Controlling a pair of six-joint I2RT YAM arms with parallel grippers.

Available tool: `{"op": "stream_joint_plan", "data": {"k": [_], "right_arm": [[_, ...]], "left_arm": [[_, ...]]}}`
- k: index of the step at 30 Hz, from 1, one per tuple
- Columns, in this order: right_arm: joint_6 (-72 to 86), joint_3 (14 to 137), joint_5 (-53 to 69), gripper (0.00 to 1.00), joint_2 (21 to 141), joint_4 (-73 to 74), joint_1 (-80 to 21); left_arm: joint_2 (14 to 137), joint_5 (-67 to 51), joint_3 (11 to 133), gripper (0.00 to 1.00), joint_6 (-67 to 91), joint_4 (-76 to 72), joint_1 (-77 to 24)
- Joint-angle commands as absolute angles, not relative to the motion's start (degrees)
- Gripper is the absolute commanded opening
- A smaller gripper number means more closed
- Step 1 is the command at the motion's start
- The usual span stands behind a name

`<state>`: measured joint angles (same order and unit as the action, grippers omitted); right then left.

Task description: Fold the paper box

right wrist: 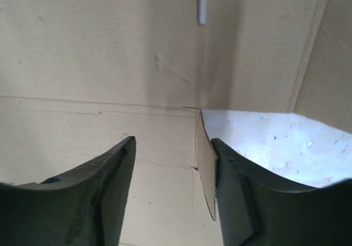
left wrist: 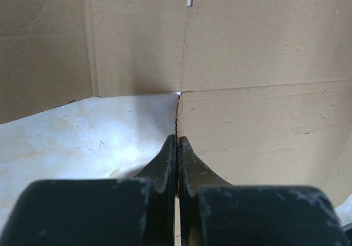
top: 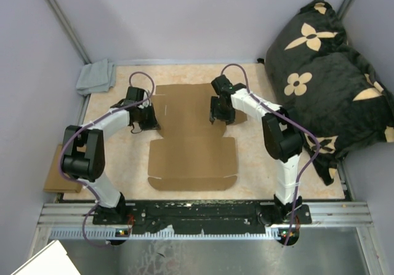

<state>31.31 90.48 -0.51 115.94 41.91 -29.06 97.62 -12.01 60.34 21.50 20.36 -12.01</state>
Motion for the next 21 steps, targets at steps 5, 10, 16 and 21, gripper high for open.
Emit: {"op": "stream_joint_plan", "data": {"k": [5,10,16,21], "right_arm": [[29.5,92.1,-4.4,0.32,114.9,46.3,-30.1],[28.7,91.9,-5.4,0.30,113.9,48.2,-31.4],[29.0,91.0,-5.6,0.51,112.6,48.1,-32.2],[29.2,91.7,-4.7,0.59,112.2,48.2,-32.3]], "left_arm": [[99.7,-6.4,63.2,0.00,19.6,28.2,-15.3],[97.9,-4.5,63.7,0.00,19.8,29.8,-18.3],[97.6,-5.2,62.1,0.01,20.3,29.4,-19.6],[97.2,-5.8,63.1,0.10,19.8,29.7,-19.8]]}}
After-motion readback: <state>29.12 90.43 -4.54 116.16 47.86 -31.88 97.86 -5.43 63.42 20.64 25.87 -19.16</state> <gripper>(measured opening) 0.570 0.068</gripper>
